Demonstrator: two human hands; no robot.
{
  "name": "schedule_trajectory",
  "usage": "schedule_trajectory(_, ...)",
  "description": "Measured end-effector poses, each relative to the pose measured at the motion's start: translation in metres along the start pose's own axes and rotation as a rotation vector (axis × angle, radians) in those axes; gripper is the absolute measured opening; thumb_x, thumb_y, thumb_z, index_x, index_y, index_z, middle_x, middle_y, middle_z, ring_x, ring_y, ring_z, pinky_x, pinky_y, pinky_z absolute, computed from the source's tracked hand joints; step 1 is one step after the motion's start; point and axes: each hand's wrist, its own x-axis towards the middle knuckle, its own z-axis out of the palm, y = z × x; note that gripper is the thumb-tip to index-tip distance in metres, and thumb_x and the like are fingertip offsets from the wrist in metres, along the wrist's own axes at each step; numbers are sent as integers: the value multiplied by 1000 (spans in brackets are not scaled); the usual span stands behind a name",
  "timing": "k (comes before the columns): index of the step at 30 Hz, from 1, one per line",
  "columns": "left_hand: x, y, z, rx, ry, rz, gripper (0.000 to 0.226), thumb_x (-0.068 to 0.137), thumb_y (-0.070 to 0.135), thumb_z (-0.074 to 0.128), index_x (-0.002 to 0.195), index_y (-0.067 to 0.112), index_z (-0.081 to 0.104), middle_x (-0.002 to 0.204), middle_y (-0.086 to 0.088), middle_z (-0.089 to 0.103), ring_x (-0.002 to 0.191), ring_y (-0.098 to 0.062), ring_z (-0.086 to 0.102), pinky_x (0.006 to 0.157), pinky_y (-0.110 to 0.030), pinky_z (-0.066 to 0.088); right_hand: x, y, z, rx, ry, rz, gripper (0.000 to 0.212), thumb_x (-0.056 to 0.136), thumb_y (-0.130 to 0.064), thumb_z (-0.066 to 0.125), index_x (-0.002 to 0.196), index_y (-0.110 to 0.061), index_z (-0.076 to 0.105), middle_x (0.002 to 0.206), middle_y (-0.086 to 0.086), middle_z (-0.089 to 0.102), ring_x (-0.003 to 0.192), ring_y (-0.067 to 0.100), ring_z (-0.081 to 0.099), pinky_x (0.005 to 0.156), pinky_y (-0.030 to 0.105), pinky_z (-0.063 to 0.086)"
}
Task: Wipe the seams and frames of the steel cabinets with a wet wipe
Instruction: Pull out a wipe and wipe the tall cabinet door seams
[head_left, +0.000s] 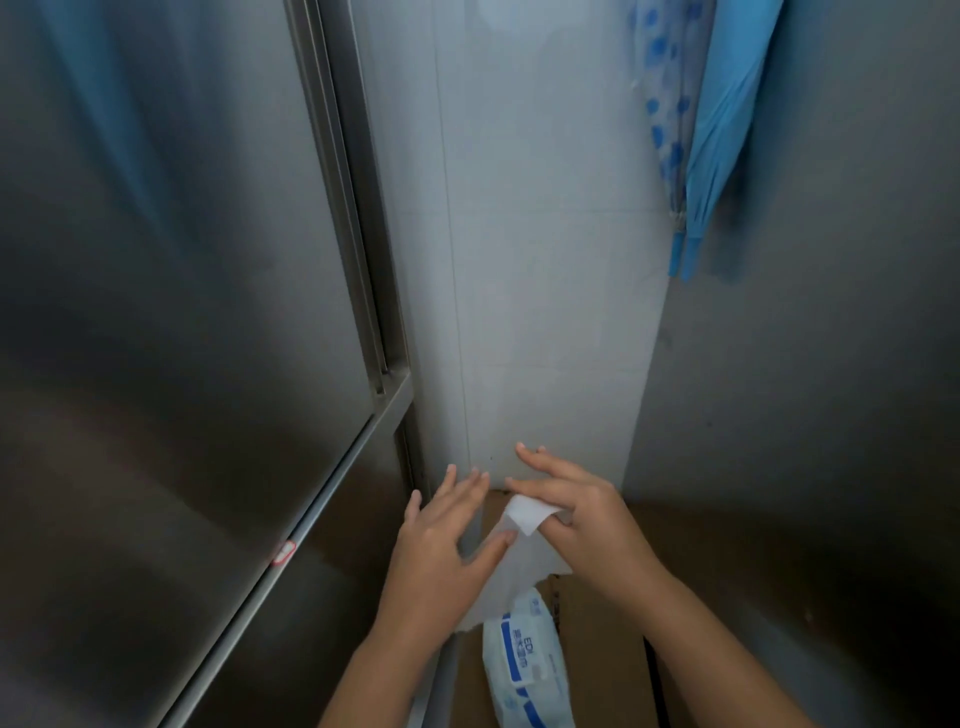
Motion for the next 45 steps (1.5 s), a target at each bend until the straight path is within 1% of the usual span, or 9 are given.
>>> schedule_trajectory(3, 4, 6, -1, 35, 124, 89, 67, 75, 63, 43, 129, 24, 51, 133, 20, 38, 134, 0, 24, 110, -30, 6, 6, -10, -3, 35, 52, 74, 33, 84, -2, 61, 113, -17, 68, 131, -22, 42, 127, 3, 42, 101, 13, 33)
schedule_trajectory(8, 8, 7, -4, -17, 171, 79, 56, 78, 55, 46, 122, 22, 57, 129, 19, 43, 132, -5, 31, 109, -36, 13, 13, -19, -8, 77, -11, 85, 31, 85, -5, 62, 111, -19, 69, 127, -24, 43, 119, 0, 45, 90, 5, 35)
schedule_trajectory(20, 0, 2, -9, 22, 226, 189, 33, 85, 31, 46, 99, 16, 72, 124, 9, 52, 129, -6, 34, 104, -47, 18, 4, -9, -4, -48, -10, 37, 23, 82, -13, 69, 104, -19, 73, 126, -19, 45, 111, 0, 50, 93, 17, 40)
schedule_trajectory(25, -1, 0, -19, -115, 203, 97, 14, 86, 22, 56, 94, 28, 66, 124, 25, 48, 128, 11, 30, 108, -38, 17, 0, -2, -10, 36, -9, 146, 25, 82, -5, 67, 101, -20, 72, 122, -19, 46, 113, 4, 49, 93, 18, 39)
schedule_trajectory(29, -2, -1, -26, -238, 161, -34, 24, 87, 5, 59, 91, 28, 64, 116, 35, 47, 118, 27, 29, 107, -18, 15, 0, -4, -18, 240, -13, 241, 28, 81, -4, 66, 86, -32, 70, 120, -16, 55, 112, 5, 52, 95, 24, 43)
schedule_trajectory(33, -3, 7, -33, -498, 138, -153, 17, 89, 7, 56, 94, 21, 63, 107, 26, 62, 114, 7, 50, 84, -8, 44, 2, -12, -22, 345, -53, 270, 25, 82, -6, 66, 84, -31, 70, 98, -19, 68, 98, 2, 61, 81, 24, 52)
schedule_trajectory(37, -3, 14, -40, -648, 146, -235, 8, 90, 5, 53, 86, 9, 59, 92, 12, 70, 90, 0, 64, 66, -17, 53, 2, -18, -30, 331, -21, 263, 20, 85, -10, 65, 76, -27, 70, 69, -14, 68, 69, -1, 61, 59, 15, 48)
schedule_trajectory(41, 0, 15, -50, -679, 143, -340, 8, 90, 9, 53, 86, 11, 59, 76, 6, 66, 71, -7, 62, 55, -20, 49, 2, -24, -35, 423, 31, 313, 15, 87, -14, 61, 76, -20, 70, 70, -8, 68, 65, 1, 61, 57, 14, 48)
schedule_trajectory(45, 0, 18, -57, -739, 119, -511, 9, 91, 12, 52, 88, 13, 61, 84, -3, 68, 74, -17, 63, 56, -27, 49, 5, -35, -34, 652, 69, 389, 18, 90, -7, 55, 84, -13, 71, 75, 0, 73, 68, 11, 66, 58, 21, 51)
